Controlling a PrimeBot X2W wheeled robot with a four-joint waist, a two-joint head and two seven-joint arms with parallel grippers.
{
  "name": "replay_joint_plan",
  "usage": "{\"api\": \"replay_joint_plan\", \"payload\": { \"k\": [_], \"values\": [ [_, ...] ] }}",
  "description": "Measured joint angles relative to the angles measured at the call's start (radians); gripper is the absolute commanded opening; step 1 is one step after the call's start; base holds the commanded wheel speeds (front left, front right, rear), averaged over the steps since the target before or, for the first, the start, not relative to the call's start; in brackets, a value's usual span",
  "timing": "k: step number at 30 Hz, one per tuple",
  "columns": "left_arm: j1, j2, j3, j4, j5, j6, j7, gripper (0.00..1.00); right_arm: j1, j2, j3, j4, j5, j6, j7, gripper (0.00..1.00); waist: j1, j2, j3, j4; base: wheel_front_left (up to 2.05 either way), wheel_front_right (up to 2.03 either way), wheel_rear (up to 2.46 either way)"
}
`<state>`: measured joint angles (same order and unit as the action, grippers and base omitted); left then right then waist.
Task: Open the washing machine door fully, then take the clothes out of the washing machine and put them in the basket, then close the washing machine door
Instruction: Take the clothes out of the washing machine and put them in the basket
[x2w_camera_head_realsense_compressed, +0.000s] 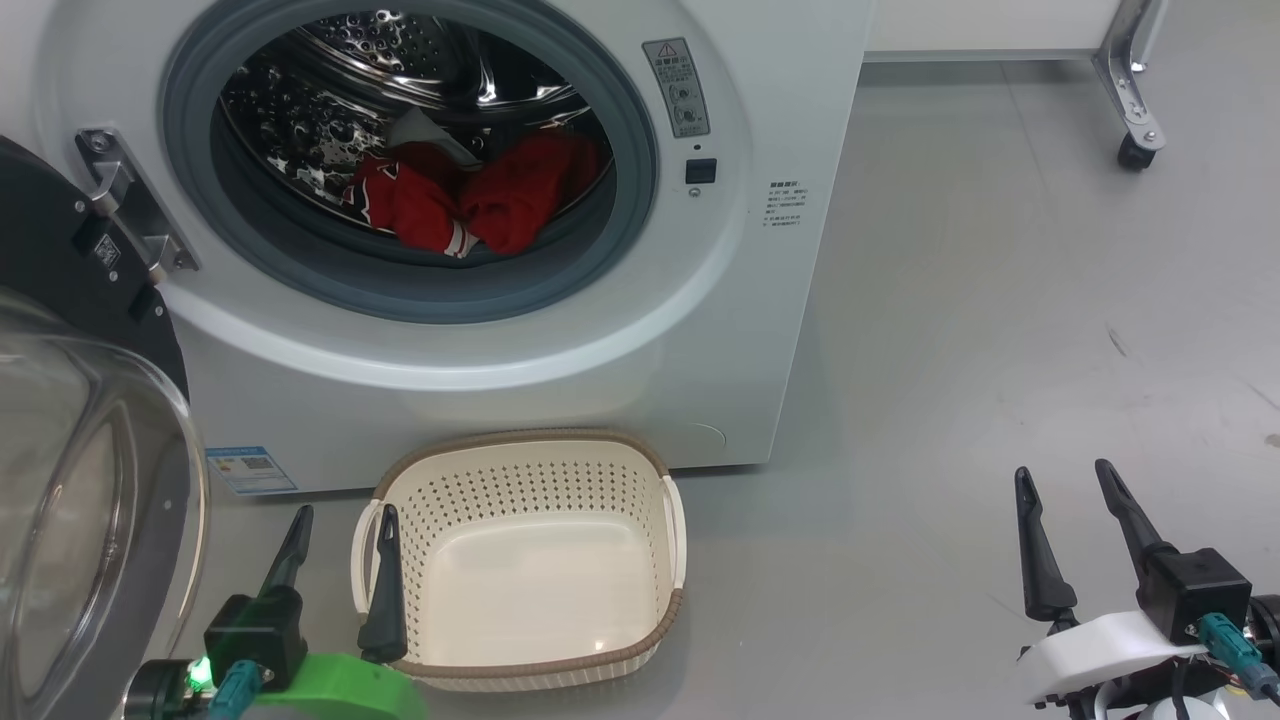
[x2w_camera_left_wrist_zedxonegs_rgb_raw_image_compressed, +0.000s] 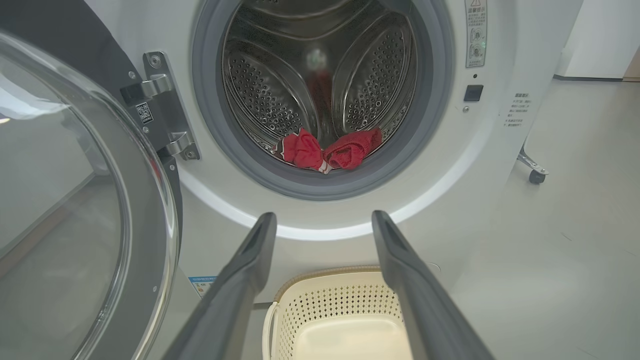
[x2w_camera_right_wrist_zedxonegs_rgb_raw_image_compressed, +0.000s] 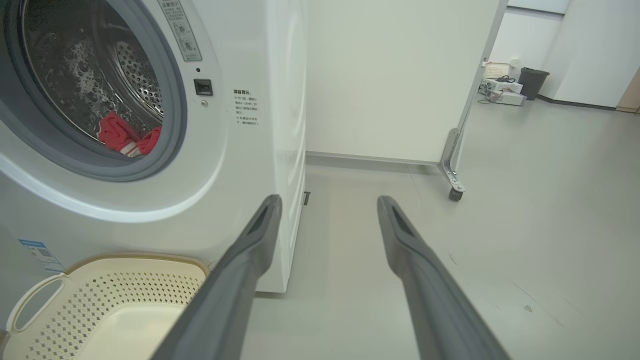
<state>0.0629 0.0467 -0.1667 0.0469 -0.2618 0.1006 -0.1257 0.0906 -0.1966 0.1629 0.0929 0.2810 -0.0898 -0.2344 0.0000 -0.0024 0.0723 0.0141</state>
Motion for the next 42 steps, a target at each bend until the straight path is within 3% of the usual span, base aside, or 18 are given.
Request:
{"api": "replay_joint_plan", "payload": {
  "k": [18, 42],
  "values": [
    [0.0, 0.0, -0.009, 0.005, 0.008, 0.001, 0.0, 1.0, -0.001, 0.0, 0.001, 0.007, 0.0, 0.001, 0.0, 1.0, 0.0, 0.0, 0.001, 0.009, 0.66, -0.66, 0.0],
    [-0.001, 0.0, -0.014, 0.004, 0.008, 0.006, 0.0, 1.0, -0.001, 0.0, -0.002, 0.01, 0.001, 0.001, -0.002, 1.0, 0.0, 0.0, 0.013, 0.02, 0.06, -0.06, 0.0]
  ]
}}
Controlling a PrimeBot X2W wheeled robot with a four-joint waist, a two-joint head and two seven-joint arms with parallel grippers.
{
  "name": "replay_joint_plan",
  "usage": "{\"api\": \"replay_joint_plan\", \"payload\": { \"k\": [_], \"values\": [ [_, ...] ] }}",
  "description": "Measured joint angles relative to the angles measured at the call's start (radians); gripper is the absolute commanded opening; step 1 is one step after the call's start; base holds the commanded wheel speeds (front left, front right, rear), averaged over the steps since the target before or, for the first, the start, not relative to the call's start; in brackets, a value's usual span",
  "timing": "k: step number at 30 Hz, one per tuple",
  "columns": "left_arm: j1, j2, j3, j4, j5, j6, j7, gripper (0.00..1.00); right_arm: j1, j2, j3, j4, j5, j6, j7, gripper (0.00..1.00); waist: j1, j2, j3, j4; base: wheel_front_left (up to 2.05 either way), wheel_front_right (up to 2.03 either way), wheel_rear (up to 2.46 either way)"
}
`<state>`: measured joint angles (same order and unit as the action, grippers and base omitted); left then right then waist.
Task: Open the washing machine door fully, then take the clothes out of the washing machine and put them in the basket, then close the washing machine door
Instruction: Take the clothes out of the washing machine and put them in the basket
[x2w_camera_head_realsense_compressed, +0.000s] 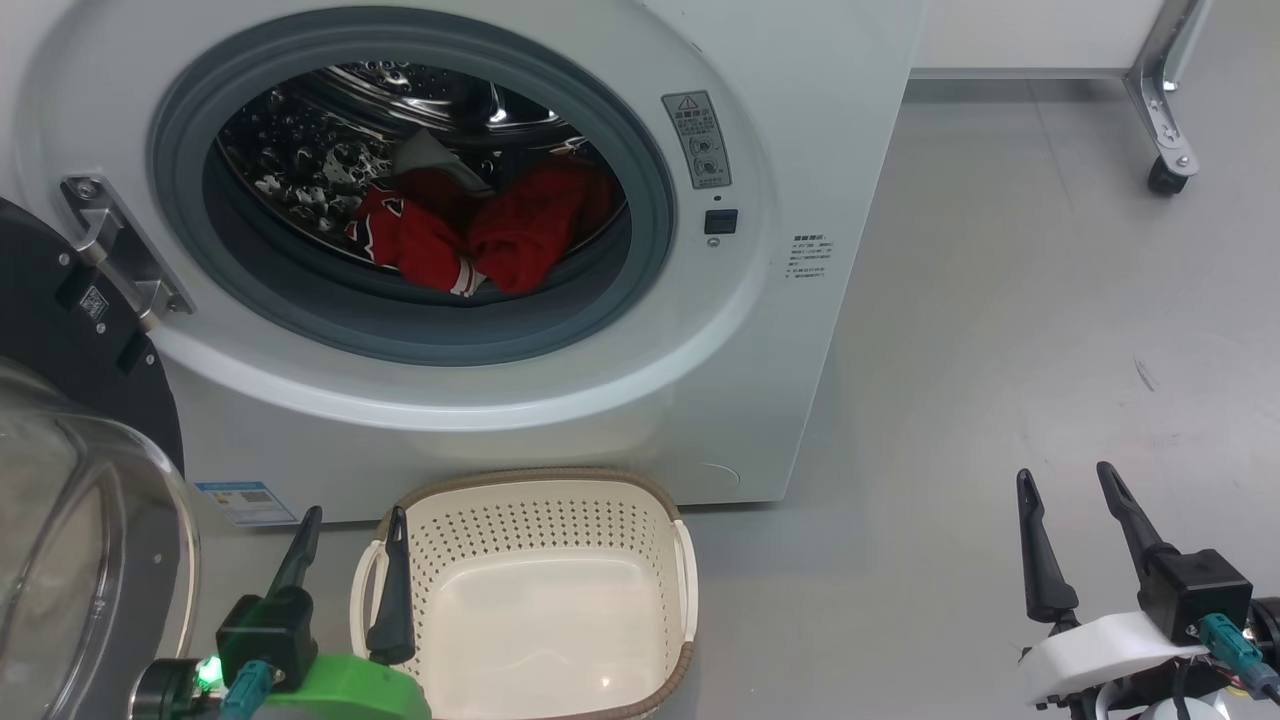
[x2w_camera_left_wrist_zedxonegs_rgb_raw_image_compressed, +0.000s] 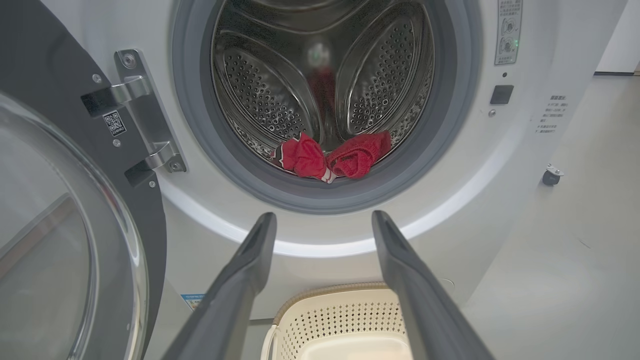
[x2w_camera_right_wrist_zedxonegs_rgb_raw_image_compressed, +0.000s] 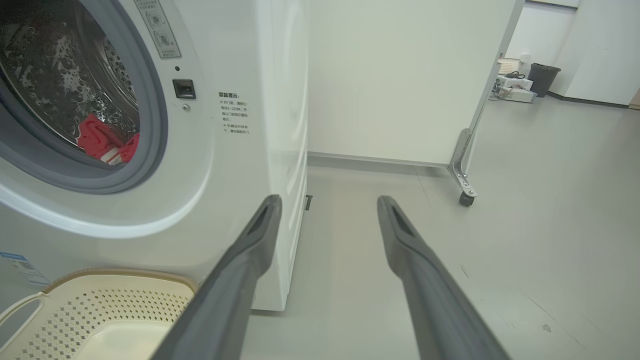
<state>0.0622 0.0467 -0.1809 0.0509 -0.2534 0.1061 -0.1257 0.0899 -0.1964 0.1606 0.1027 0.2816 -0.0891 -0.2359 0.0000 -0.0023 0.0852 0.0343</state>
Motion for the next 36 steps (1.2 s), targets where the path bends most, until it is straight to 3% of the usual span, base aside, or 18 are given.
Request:
{"api": "replay_joint_plan", "payload": {
  "k": [7, 15, 25, 36],
  "values": [
    [-0.012, 0.001, -0.008, 0.0, -0.003, -0.002, 0.013, 1.0, -0.001, -0.001, -0.001, -0.009, 0.004, 0.0, -0.003, 1.0, 0.0, -0.0001, 0.02, 0.003, 0.0, 0.0, 0.0],
    [-0.118, 0.002, -0.021, 0.01, -0.036, -0.047, 0.069, 1.0, -0.02, -0.006, -0.002, -0.037, 0.008, 0.0, -0.003, 1.0, 0.0, 0.0, 0.075, -0.007, 0.0, 0.0, 0.0],
    [-0.372, 0.001, -0.051, 0.11, -0.085, -0.112, 0.225, 1.0, -0.075, -0.015, -0.013, -0.071, 0.01, 0.009, -0.003, 1.0, 0.0, 0.0, 0.183, -0.039, 0.0, 0.0, 0.0],
    [-0.717, 0.006, -0.018, 0.239, -0.126, -0.131, 0.426, 1.0, -0.162, -0.008, -0.005, -0.096, 0.022, 0.026, -0.003, 1.0, 0.0, 0.0, 0.326, -0.088, 0.0, 0.0, 0.0]
  ]
}}
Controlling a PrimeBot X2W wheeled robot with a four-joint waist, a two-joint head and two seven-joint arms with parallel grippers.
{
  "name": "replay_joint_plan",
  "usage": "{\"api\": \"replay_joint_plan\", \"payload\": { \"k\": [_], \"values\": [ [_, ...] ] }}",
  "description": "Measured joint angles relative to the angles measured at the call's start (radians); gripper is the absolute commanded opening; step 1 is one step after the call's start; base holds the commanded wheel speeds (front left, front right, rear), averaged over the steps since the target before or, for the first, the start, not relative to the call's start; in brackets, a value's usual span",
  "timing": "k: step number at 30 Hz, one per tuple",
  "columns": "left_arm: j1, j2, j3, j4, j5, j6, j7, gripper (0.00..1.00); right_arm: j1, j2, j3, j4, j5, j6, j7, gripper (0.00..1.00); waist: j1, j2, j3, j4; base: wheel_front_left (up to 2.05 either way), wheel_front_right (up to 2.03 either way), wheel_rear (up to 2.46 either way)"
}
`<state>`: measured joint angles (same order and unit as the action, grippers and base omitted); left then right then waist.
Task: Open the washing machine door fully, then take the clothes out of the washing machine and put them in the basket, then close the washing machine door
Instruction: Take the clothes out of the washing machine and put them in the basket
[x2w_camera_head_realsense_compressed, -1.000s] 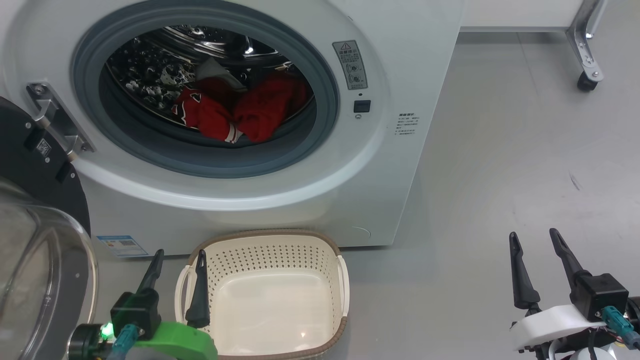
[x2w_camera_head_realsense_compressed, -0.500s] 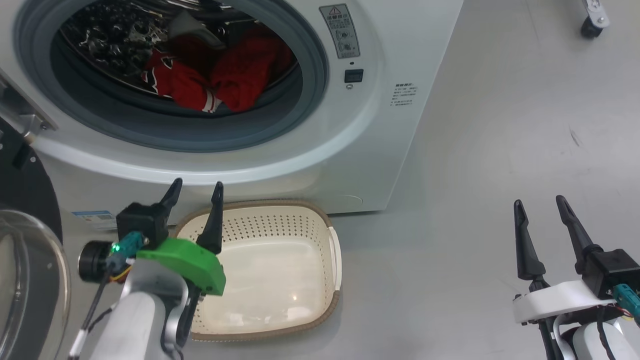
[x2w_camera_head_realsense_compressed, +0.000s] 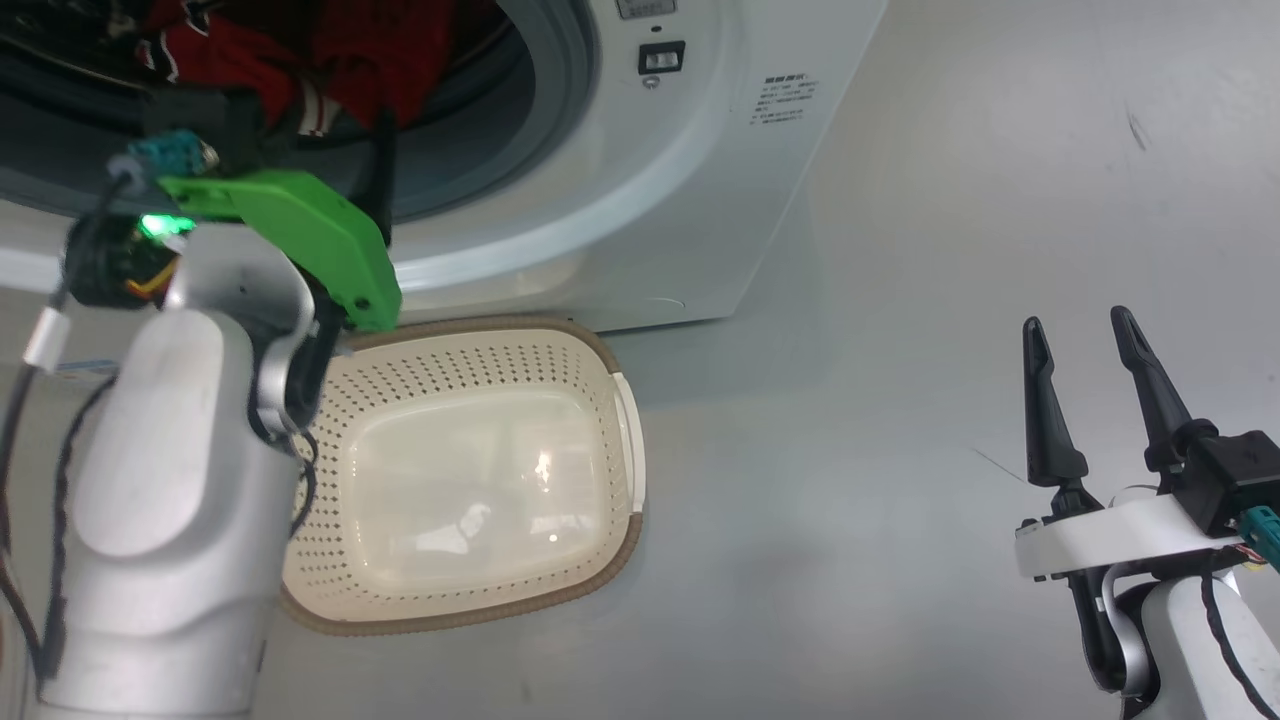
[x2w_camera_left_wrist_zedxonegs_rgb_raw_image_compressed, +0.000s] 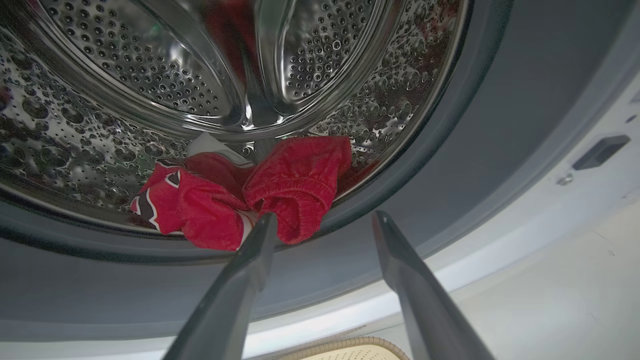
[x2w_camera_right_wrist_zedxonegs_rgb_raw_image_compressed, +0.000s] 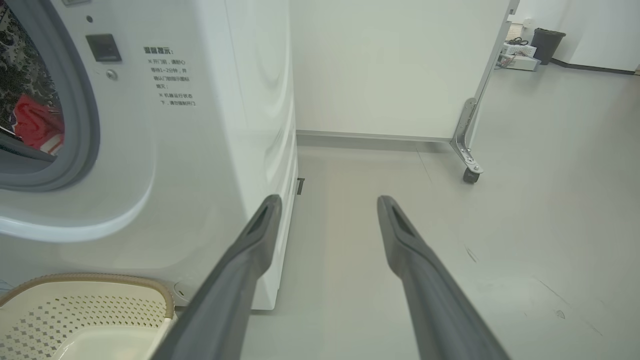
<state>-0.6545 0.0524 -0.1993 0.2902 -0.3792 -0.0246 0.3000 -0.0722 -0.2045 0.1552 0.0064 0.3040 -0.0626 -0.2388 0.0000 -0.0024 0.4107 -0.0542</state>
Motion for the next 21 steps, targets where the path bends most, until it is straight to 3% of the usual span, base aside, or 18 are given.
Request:
{"api": "replay_joint_plan", "payload": {
  "k": [7, 21],
  "values": [
    [-0.191, 0.056, 0.041, 0.081, 0.0, 0.0, 0.098, 1.0, -0.052, 0.026, 0.014, 0.008, 0.012, 0.017, 0.0, 1.0, 0.0001, 0.0, 0.096, -0.062, 0.0, 0.0, 0.0],
    [-0.344, 0.147, 0.058, 0.24, 0.028, -0.012, 0.183, 1.0, -0.122, 0.071, 0.029, 0.065, 0.021, 0.044, -0.006, 1.0, 0.0001, 0.0, 0.223, -0.197, 0.0, 0.0, 0.0]
  ]
}}
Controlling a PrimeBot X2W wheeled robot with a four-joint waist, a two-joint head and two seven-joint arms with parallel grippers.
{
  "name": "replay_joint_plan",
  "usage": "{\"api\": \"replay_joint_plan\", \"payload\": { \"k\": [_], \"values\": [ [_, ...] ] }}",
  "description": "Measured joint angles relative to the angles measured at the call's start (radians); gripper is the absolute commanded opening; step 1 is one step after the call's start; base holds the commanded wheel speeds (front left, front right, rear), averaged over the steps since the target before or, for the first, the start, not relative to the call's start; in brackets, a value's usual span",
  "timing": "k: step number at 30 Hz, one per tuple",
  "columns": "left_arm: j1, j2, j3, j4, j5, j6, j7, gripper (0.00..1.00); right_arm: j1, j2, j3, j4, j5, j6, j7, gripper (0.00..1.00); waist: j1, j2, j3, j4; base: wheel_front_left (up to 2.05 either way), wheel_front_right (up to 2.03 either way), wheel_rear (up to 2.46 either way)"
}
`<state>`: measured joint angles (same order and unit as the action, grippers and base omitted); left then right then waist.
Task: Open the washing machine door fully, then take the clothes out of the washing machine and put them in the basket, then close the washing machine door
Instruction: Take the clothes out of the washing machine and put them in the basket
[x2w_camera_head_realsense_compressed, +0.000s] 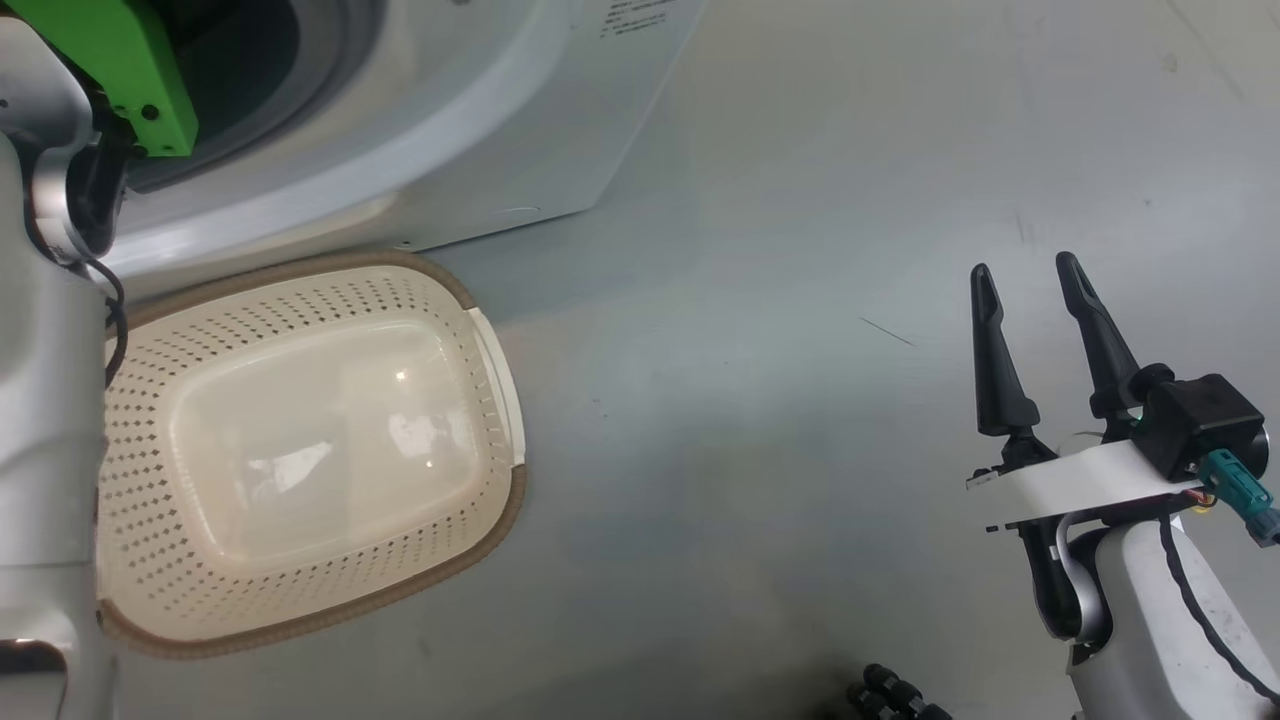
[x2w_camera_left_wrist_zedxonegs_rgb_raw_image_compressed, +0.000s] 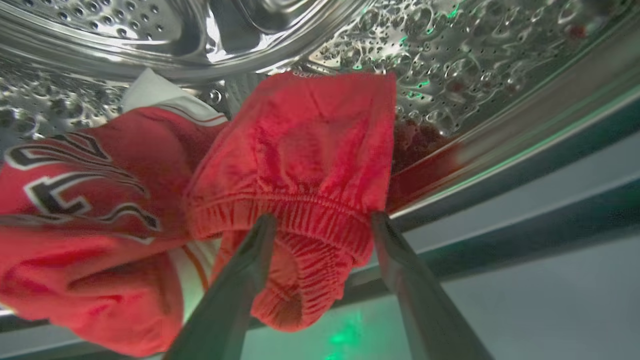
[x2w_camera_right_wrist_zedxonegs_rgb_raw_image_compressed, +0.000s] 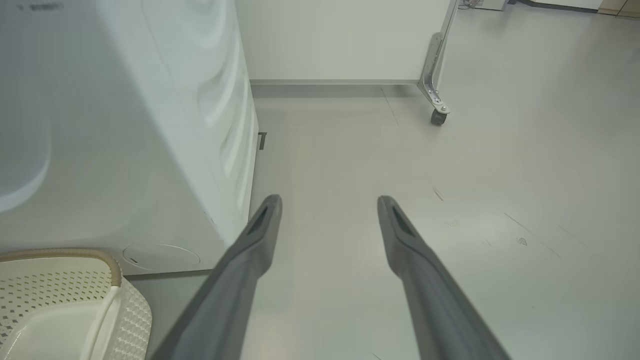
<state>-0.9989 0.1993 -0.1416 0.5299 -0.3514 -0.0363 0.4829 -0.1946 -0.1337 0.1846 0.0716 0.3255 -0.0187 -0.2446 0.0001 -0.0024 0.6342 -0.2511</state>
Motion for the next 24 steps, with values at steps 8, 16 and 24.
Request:
{"api": "replay_joint_plan", "payload": {
  "k": [8, 16, 24],
  "values": [
    [-0.058, 0.012, 0.014, 0.066, 0.012, 0.014, -0.014, 1.0, -0.012, 0.006, -0.01, 0.028, 0.0, 0.0, -0.007, 1.0, -0.0001, 0.0, 0.037, -0.04, 0.0, 0.0, 0.0],
    [-0.076, 0.013, 0.013, 0.118, 0.037, 0.041, -0.034, 0.0, -0.037, 0.008, -0.013, 0.039, 0.0, 0.012, -0.007, 1.0, -0.0001, 0.0, 0.04, -0.038, 0.0, 0.0, 0.0],
    [-0.091, -0.002, -0.022, 0.145, 0.07, 0.044, -0.084, 0.0, -0.05, 0.008, -0.048, 0.037, -0.002, 0.017, -0.007, 1.0, -0.0001, 0.0, 0.039, -0.023, 0.0, 0.0, 0.0]
  ]
}}
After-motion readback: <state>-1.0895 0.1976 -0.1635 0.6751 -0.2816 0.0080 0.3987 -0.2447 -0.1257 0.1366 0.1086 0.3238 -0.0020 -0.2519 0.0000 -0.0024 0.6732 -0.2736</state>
